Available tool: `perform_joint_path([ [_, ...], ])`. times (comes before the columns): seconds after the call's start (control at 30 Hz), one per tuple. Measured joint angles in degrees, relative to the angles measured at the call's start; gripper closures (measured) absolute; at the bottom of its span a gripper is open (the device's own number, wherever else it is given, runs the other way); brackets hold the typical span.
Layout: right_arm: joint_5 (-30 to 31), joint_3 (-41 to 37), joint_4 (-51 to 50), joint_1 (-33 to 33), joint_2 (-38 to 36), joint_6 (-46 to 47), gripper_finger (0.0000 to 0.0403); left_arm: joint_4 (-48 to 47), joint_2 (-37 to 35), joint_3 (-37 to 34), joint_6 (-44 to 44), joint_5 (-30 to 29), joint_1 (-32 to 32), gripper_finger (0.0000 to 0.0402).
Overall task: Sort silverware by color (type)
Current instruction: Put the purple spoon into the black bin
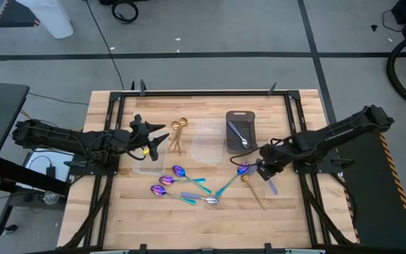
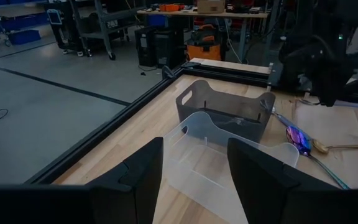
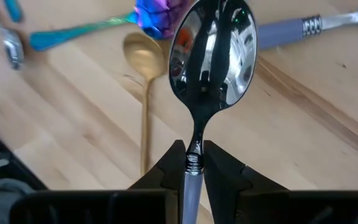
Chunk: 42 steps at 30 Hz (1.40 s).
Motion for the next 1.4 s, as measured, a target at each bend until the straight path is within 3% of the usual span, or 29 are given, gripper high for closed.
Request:
perform_joint_path([
  [0.67,4.1,0.0,12.2,-2.4,-7.1,-7.4,0.0351,0.0,0.0,0.0,-0.2,0.0,0.0,0.0214],
  [1.4,-0.2,0.0,27.3,-9.3,-10.2,-12.6,0.0351,0.0,0.0,0.0,-0.3,0.0,0.0,0.0214],
])
